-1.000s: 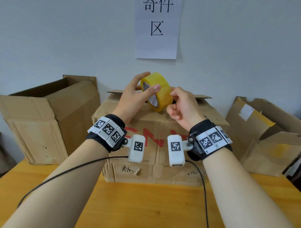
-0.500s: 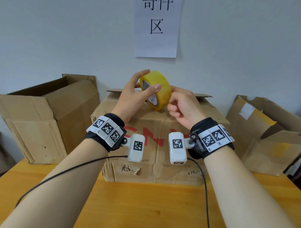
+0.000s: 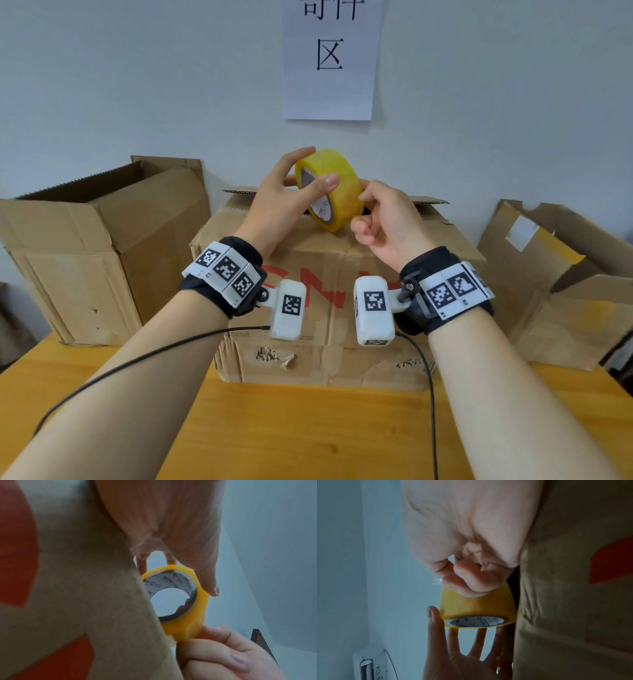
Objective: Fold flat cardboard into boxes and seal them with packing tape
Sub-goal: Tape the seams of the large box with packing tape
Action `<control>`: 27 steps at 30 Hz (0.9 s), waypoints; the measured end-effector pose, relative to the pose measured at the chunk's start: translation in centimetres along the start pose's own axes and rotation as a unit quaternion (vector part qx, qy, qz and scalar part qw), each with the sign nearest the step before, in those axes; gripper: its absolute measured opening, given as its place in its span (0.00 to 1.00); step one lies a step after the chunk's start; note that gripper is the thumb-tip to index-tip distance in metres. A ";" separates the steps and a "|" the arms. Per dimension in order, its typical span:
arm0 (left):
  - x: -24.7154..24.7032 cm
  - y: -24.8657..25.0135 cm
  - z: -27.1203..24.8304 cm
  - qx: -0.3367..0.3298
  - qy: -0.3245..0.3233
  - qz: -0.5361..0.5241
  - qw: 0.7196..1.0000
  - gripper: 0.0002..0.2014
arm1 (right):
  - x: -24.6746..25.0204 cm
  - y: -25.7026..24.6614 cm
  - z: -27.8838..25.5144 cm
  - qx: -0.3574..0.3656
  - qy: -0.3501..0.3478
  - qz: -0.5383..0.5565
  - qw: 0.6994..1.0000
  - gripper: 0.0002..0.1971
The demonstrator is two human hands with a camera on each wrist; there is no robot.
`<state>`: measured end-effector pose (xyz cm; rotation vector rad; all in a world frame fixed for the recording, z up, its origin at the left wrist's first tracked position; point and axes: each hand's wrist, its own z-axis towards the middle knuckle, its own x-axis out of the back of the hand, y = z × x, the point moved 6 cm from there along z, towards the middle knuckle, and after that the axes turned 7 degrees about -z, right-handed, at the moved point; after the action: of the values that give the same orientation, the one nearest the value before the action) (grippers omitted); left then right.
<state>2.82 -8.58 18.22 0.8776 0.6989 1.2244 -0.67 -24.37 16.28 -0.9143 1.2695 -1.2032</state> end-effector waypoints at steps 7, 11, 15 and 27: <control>0.1 0.0 0.0 -0.007 -0.001 0.010 1.000 0.27 | 0.1 0.1 0.2 -0.008 0.000 0.020 1.000 0.16; 0.1 0.0 0.0 -0.008 -0.004 0.012 1.000 0.28 | 0.0 0.1 0.1 -0.005 -0.006 0.014 1.000 0.17; 0.1 -0.1 0.1 -0.002 0.004 0.008 1.000 0.27 | -0.3 -0.1 -0.1 0.014 -0.021 -0.013 1.000 0.21; 0.0 -0.3 0.3 -0.002 0.012 0.020 1.000 0.27 | -0.1 -0.1 -0.1 -0.009 -0.006 0.029 1.000 0.13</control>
<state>3.23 -8.66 18.07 0.8798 0.7009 1.2738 -0.74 -24.27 16.35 -0.8919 1.2898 -1.1410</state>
